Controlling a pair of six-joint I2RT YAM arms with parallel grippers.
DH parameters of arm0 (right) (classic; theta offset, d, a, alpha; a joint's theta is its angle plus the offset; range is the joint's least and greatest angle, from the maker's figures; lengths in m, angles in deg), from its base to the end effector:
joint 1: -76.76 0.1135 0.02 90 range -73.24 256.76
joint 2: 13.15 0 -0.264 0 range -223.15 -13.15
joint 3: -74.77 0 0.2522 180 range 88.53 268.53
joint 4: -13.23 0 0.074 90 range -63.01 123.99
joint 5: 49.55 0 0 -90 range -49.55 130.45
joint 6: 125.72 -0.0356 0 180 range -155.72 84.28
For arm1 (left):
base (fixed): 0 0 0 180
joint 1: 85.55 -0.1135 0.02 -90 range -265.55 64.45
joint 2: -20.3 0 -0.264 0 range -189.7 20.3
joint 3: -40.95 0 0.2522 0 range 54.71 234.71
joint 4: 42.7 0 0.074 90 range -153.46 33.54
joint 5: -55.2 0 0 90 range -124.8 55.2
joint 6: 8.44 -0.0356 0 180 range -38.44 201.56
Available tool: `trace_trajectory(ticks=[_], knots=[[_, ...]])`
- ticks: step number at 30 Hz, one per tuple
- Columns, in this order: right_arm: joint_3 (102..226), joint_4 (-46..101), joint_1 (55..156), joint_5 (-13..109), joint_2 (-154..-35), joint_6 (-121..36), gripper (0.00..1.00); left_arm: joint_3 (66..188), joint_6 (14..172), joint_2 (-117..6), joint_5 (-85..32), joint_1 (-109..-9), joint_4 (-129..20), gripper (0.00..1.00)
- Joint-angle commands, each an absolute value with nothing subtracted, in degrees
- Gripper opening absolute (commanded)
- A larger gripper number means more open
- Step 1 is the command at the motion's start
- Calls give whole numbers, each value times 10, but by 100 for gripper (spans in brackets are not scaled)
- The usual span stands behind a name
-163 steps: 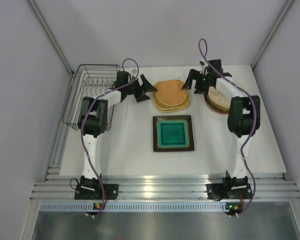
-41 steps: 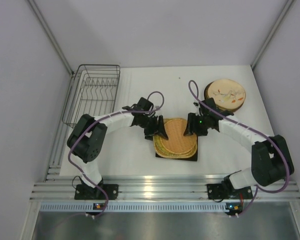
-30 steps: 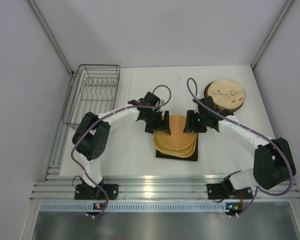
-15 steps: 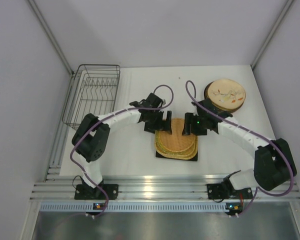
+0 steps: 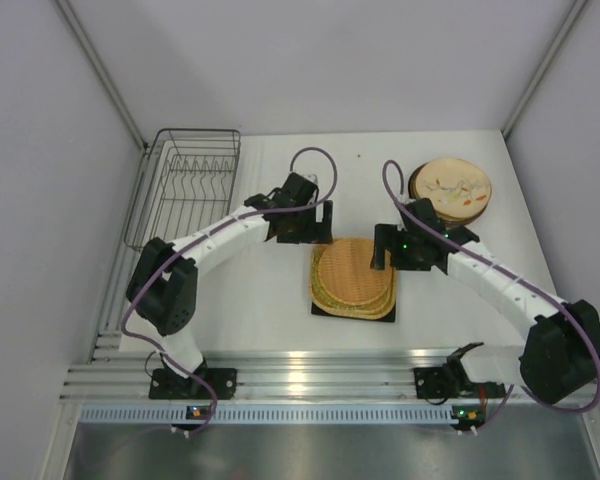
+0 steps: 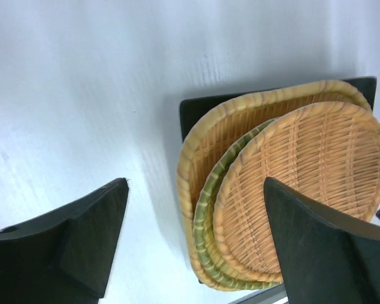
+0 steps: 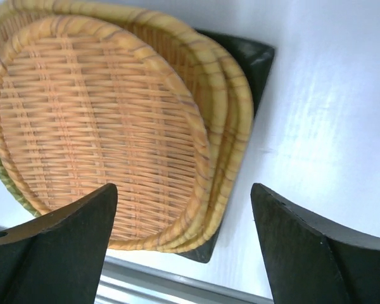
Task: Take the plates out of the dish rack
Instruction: Move the dish rack
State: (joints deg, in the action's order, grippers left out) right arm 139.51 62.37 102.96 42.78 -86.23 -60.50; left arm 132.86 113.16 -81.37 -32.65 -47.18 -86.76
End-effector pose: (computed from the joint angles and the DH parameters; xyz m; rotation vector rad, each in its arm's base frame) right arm 0.2251 0.1124 0.2371 -0.0480 2.6206 0.3771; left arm 0.3023 -0.2410 0.2408 0.1691 2.5901 -0.5260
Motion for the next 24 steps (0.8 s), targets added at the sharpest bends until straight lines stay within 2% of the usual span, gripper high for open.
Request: trace_trajectory(ticks=[1, 2, 3, 6, 9, 10, 13, 18, 24], knots=[[1419, 647, 1037, 328, -792, -620, 85, 1311, 1122, -727, -428, -480, -868, 92], [1420, 650, 1036, 313, -784, -622, 83, 1306, 1117, -720, -438, -480, -869, 72], [1421, 654, 1035, 300, -779, -622, 81, 1300, 1111, -715, -444, -481, -870, 59], [1422, 664, 1025, 281, -777, -613, 69, 1271, 1103, -701, -477, -481, -889, 0], [1417, 672, 1013, 268, -795, -613, 45, 1237, 1093, -716, -461, -481, -908, 0], [1416, 673, 1012, 253, -807, -611, 29, 1228, 1096, -725, -447, -480, -918, 0], [1417, 675, 1011, 229, -827, -609, 7, 1202, 1101, -757, -420, -476, -928, 0], [1418, 665, 1012, 218, -870, -598, 5, 1215, 1112, -813, -406, -424, -921, 0], [1414, 664, 1012, 212, -921, -589, 3, 1306, 1106, -896, -395, -386, -927, 0]])
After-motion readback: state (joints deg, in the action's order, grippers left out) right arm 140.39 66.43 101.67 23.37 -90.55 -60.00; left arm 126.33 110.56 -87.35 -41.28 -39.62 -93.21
